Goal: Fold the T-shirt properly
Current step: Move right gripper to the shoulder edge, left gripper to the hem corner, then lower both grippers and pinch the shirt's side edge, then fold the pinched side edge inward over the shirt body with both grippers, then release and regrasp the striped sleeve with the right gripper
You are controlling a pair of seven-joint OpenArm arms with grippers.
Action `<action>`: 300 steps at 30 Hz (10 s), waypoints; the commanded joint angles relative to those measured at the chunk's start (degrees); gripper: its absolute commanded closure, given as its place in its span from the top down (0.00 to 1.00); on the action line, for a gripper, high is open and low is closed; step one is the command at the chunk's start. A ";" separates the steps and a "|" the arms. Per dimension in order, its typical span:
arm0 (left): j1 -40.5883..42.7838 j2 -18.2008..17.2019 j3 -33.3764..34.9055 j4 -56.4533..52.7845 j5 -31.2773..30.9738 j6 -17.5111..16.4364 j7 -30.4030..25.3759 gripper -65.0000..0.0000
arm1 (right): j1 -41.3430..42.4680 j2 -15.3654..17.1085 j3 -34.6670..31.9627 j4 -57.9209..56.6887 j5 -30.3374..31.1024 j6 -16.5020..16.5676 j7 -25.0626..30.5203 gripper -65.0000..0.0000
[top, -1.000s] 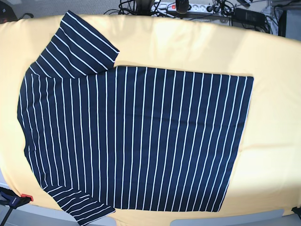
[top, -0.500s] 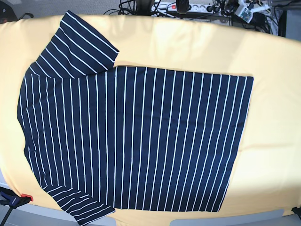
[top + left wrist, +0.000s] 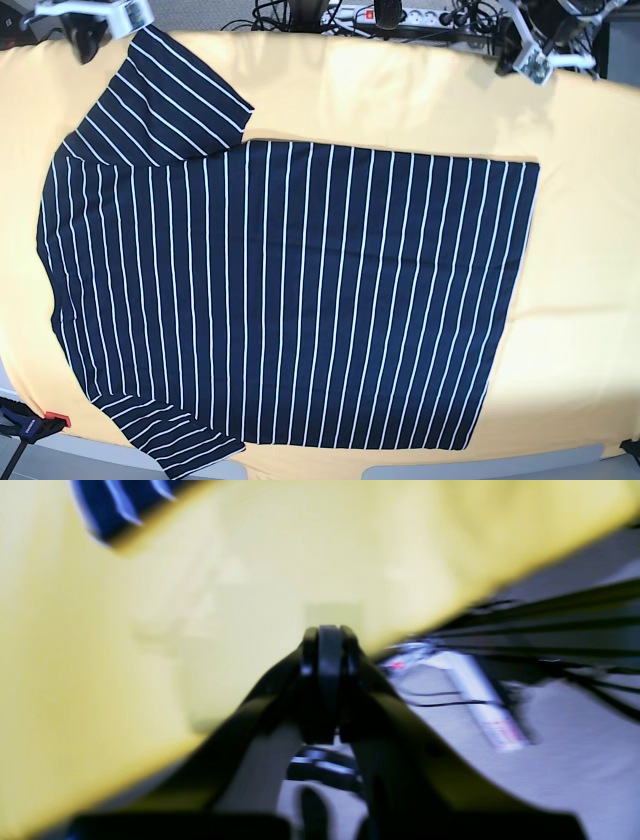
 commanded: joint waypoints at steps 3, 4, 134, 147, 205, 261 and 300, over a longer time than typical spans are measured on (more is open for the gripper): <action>-2.08 -3.48 -0.44 0.61 1.90 -0.26 -1.11 0.00 | 3.91 0.22 4.52 0.92 7.30 5.66 2.82 0.00; -2.97 -4.61 -0.44 0.28 2.56 -1.14 -1.62 0.00 | 5.16 0.22 5.77 0.92 9.90 7.56 3.52 0.00; -62.99 -39.85 52.46 -28.96 14.93 -8.15 -26.05 0.00 | 23.12 12.28 23.32 -13.07 42.47 31.74 2.91 0.00; -58.77 -48.68 52.46 -20.59 12.68 -14.43 -25.44 0.00 | 17.92 12.61 24.17 -10.10 45.92 35.01 0.11 0.00; -67.23 -39.43 52.46 -27.04 17.46 -3.34 -21.92 0.00 | 45.62 17.64 21.33 -23.32 54.55 42.56 6.05 0.00; -71.36 -35.45 52.48 -35.30 13.35 -22.32 -26.91 0.53 | 40.68 18.12 15.50 -20.46 71.38 58.13 -6.16 0.55; -71.67 -35.34 52.46 -35.32 13.35 -18.25 -27.26 0.53 | 38.27 12.15 15.47 -19.89 54.49 51.23 0.44 0.00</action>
